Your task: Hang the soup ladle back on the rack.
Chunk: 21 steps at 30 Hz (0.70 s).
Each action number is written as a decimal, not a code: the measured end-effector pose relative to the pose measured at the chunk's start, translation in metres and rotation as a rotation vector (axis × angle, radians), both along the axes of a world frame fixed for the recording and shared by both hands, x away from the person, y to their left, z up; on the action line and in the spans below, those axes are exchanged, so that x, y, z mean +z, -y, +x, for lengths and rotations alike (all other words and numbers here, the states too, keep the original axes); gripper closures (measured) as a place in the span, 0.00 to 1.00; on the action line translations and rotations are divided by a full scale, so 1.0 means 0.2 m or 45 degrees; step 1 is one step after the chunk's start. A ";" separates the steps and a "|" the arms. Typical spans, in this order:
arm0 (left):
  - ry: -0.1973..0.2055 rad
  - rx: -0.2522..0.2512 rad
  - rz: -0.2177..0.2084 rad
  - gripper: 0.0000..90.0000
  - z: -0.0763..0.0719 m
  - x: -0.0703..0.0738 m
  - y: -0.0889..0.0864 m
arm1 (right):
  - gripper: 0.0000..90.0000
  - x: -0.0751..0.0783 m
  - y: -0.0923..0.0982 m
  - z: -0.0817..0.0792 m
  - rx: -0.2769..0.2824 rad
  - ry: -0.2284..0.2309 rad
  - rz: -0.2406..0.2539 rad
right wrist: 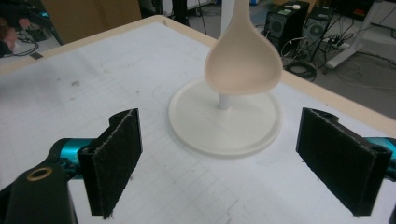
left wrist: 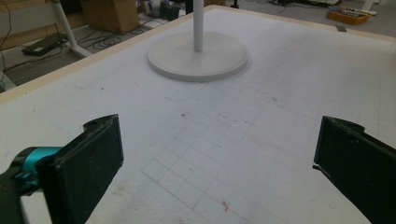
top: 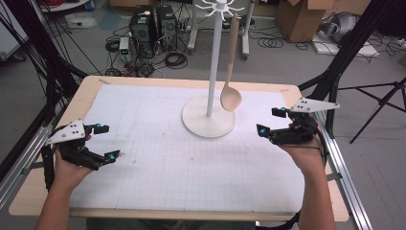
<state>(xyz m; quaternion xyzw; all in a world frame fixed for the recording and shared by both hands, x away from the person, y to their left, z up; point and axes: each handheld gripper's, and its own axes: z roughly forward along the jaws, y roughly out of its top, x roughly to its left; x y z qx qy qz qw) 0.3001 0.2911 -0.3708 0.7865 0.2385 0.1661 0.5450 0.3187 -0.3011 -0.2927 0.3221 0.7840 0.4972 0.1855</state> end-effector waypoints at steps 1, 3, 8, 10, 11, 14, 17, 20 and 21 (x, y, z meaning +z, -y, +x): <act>0.000 0.000 0.000 0.02 0.00 0.00 0.00 | 0.14 -0.02 0.00 -0.01 -0.007 -0.010 0.004; -0.002 -0.001 -0.001 0.02 0.00 0.00 0.00 | 0.13 -0.06 0.01 -0.04 -0.011 -0.010 0.005; -0.005 -0.008 0.008 0.02 0.01 -0.01 0.01 | 0.12 -0.16 0.00 -0.10 -0.011 0.014 0.013; -0.008 -0.010 0.007 0.02 0.01 -0.01 0.01 | 0.11 -0.20 -0.01 -0.13 -0.012 0.009 0.012; -0.008 -0.010 0.007 0.02 0.01 -0.01 0.01 | 0.11 -0.20 -0.01 -0.13 -0.012 0.009 0.012; -0.008 -0.011 0.012 0.02 0.01 -0.01 0.02 | 0.10 -0.28 -0.03 -0.16 -0.022 0.003 -0.011; -0.011 -0.013 0.018 0.02 0.01 -0.02 0.02 | 0.09 -0.33 -0.02 -0.16 -0.039 -0.008 -0.002; -0.018 -0.015 0.025 0.02 0.01 -0.03 0.03 | 0.03 -0.36 -0.02 -0.17 -0.038 -0.008 0.024; -0.022 -0.013 0.022 0.02 0.02 -0.03 0.03 | 0.03 -0.37 -0.02 -0.17 -0.031 -0.001 0.029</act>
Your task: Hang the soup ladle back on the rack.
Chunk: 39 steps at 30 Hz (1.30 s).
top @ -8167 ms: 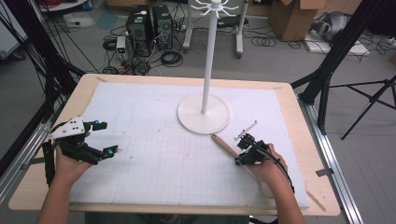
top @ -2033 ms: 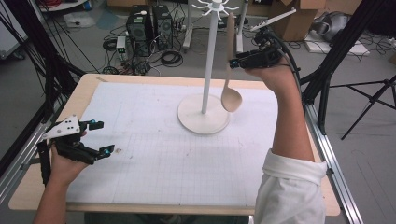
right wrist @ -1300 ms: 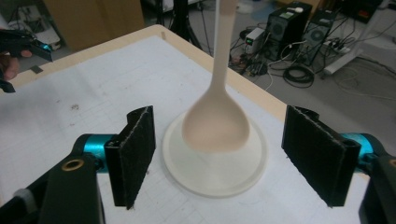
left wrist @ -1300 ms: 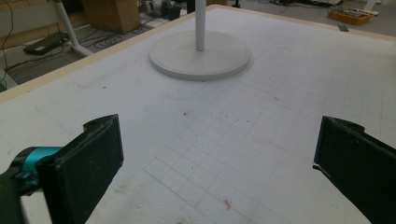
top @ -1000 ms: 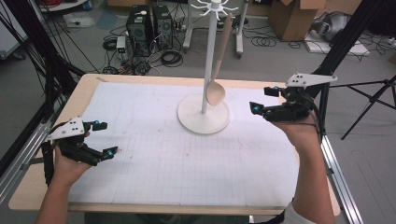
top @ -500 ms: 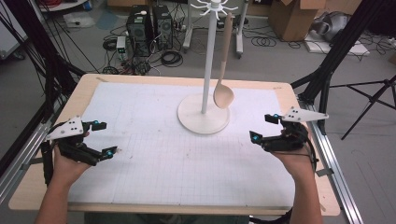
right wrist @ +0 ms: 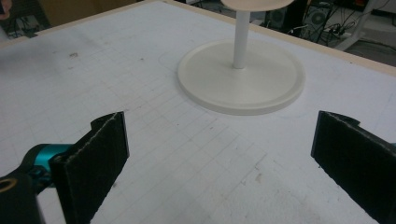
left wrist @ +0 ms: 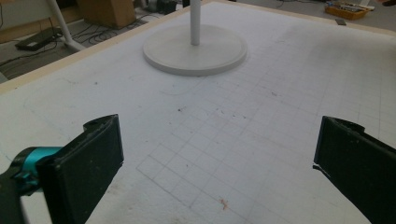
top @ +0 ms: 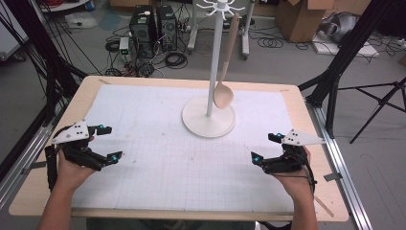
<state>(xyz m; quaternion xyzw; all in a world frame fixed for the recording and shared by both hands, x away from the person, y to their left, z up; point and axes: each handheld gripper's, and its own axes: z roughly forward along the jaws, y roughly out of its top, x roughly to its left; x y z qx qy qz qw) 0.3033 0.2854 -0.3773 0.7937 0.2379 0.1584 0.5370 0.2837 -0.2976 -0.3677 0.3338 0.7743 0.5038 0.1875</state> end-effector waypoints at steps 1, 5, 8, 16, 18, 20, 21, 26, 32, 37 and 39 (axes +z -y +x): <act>-0.004 -0.004 0.004 0.02 0.00 0.00 0.00 | 0.03 -0.01 0.00 0.00 0.004 -0.010 0.002; -0.013 -0.006 0.007 0.02 0.01 -0.02 0.01 | 0.01 -0.04 0.00 0.02 -0.012 -0.024 -0.021; -0.014 -0.013 0.005 0.02 0.01 -0.01 0.02 | 0.01 -0.05 0.00 0.02 -0.017 -0.036 -0.017; -0.007 -0.013 0.001 0.02 0.01 0.00 0.01 | 0.00 -0.06 0.02 0.03 -0.017 -0.052 0.003; -0.007 -0.011 -0.002 0.02 0.01 0.00 0.01 | 0.00 -0.06 0.02 0.03 -0.023 -0.059 0.004; -0.005 -0.018 -0.004 0.02 0.01 0.00 0.02 | 0.00 -0.06 0.02 0.04 -0.021 -0.053 0.006; -0.003 -0.020 -0.003 0.02 0.01 0.00 0.02 | 0.00 -0.06 0.02 0.04 -0.023 -0.047 0.005; -0.010 -0.020 -0.001 0.02 0.01 -0.01 0.01 | 0.00 -0.06 0.02 0.04 -0.026 -0.062 0.010; -0.007 -0.017 0.000 0.02 0.01 -0.01 0.02 | 0.00 -0.06 0.03 0.03 -0.019 -0.060 0.022; -0.016 -0.023 0.012 0.02 0.01 -0.02 0.03 | 0.00 -0.06 0.02 0.03 -0.012 -0.056 0.017; -0.017 -0.021 0.014 0.02 0.01 -0.02 0.03 | 0.00 -0.06 0.02 0.03 -0.008 -0.066 0.018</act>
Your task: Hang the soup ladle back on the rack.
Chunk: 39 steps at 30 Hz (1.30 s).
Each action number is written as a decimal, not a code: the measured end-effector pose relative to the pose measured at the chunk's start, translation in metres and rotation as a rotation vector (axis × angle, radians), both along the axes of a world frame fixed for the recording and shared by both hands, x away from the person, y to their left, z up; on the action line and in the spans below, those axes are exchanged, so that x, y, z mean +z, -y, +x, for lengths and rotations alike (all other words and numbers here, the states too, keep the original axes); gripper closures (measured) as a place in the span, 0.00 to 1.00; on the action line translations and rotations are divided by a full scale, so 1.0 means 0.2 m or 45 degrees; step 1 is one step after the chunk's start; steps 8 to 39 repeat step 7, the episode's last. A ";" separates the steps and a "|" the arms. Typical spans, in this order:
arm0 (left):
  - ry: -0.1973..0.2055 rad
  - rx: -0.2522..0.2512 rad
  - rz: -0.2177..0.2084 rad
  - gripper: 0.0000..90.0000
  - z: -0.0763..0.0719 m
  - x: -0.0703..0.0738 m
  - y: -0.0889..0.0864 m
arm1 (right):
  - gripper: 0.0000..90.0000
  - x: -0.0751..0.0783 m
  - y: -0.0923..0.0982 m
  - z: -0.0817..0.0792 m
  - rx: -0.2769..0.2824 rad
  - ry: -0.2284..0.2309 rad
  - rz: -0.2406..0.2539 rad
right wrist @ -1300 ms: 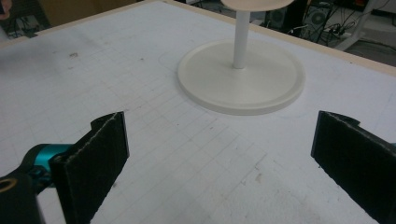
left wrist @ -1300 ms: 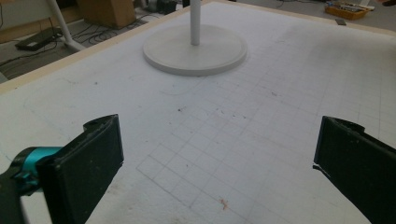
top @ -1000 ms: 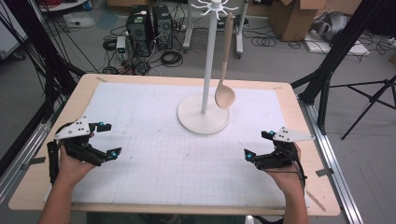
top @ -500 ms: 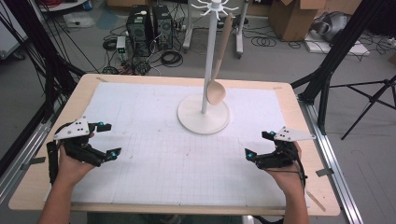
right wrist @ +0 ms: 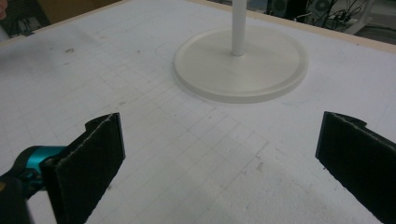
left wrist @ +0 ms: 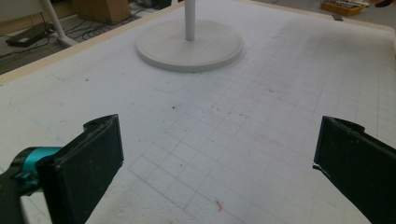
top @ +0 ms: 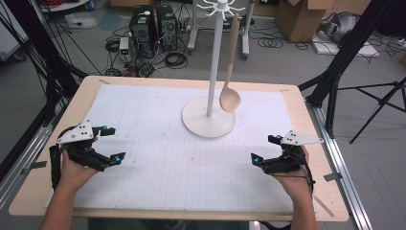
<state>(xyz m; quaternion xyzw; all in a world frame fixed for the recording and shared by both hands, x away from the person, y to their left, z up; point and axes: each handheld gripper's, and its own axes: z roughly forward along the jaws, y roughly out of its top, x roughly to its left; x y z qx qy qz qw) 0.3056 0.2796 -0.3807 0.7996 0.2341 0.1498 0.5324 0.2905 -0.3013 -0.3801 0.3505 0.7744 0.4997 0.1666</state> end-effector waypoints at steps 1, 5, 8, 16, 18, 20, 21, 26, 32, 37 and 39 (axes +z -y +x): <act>0.002 -0.001 0.001 0.02 0.00 0.00 0.00 | 0.00 0.00 0.00 0.00 0.000 0.000 -0.001; 0.002 0.003 -0.006 0.02 0.00 0.00 0.00 | 0.00 0.00 0.00 0.00 0.006 -0.001 0.000; 0.002 0.009 -0.008 0.02 0.00 0.00 0.00 | 0.00 0.00 0.00 0.00 0.002 -0.003 0.002; 0.002 0.009 -0.008 0.02 0.00 0.00 0.00 | 0.00 0.00 0.00 0.00 0.002 -0.003 0.002; 0.002 0.009 -0.008 0.02 0.00 0.00 0.00 | 0.00 0.00 0.00 0.00 0.002 -0.003 0.002; 0.002 0.009 -0.008 0.02 0.00 0.00 0.00 | 0.00 0.00 0.00 0.00 0.002 -0.003 0.002; 0.002 0.009 -0.008 0.02 0.00 0.00 0.00 | 0.00 0.00 0.00 0.00 0.002 -0.003 0.002; 0.002 0.009 -0.008 0.02 0.00 0.00 0.00 | 0.00 0.00 0.00 0.00 0.002 -0.003 0.002; 0.002 0.009 -0.008 0.02 0.00 0.00 0.00 | 0.00 0.00 0.00 0.00 0.002 -0.003 0.002; 0.002 0.009 -0.008 0.02 0.00 0.00 0.00 | 0.00 0.00 0.00 0.00 0.002 -0.003 0.002; 0.002 0.009 -0.008 0.02 0.00 0.00 0.00 | 0.00 0.00 0.00 0.00 0.002 -0.003 0.002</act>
